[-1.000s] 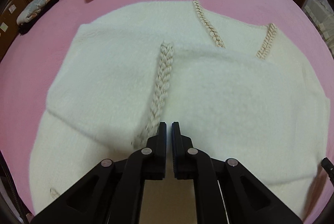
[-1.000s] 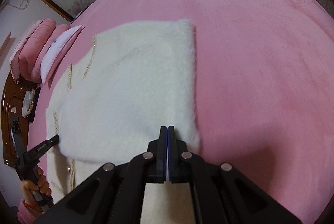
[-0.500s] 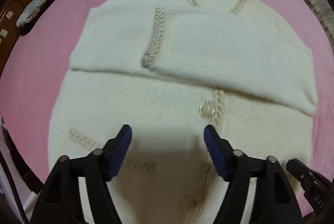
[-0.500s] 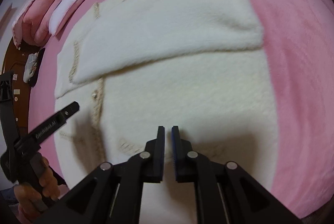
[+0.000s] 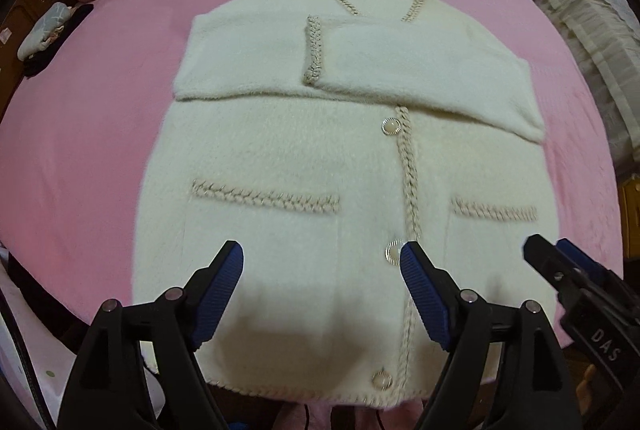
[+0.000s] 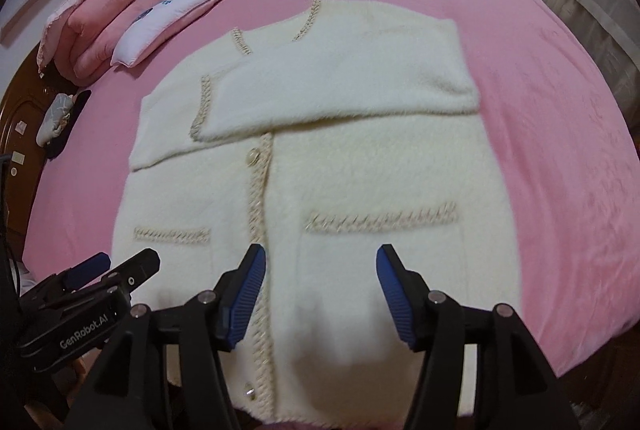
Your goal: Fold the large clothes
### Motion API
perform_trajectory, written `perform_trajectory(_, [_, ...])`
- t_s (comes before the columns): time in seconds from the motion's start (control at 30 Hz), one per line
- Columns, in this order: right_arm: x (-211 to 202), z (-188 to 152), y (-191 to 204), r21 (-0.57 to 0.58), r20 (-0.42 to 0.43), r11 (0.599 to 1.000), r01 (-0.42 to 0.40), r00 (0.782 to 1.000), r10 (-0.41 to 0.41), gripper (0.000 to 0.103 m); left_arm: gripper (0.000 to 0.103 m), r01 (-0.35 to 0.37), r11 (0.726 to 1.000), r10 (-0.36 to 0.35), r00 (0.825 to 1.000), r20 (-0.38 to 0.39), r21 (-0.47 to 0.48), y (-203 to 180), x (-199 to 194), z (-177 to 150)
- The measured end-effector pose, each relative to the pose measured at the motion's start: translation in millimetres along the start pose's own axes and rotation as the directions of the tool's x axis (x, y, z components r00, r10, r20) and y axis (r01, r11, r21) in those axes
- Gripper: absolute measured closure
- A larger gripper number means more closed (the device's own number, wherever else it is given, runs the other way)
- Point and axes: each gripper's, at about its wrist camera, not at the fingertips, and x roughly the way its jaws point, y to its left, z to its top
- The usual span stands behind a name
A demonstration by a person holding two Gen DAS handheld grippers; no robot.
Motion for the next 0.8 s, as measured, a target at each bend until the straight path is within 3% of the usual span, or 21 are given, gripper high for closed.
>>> perform_trajectory(0.33, [-34.3, -53.5, 36.5, 0.062, 0.028, 0.998, -0.012, 1.000, 0.011, 0.035, 0.018, -0.003, 0.999, 0.001, 1.000, 0.030, 0.048, 33.1, -43.5, -36.5])
perform_trajectory(0.6, [-46.4, -93.0, 20.5, 0.146, 0.109, 0.985, -0.096, 0.991, 0.080, 0.033, 0.017, 0.033, 0.999, -0.031, 0.998, 0.048, -0.041, 53.5, -38.9, -73.9])
perform_trajectory(0.8, [-36.7, -137.9, -13.2, 0.281, 0.127, 0.945, -0.167, 0.983, 0.136, 0.033, 0.017, 0.072, 0.986, -0.064, 0.996, 0.058, -0.152, 65.0, -20.1, -120.6])
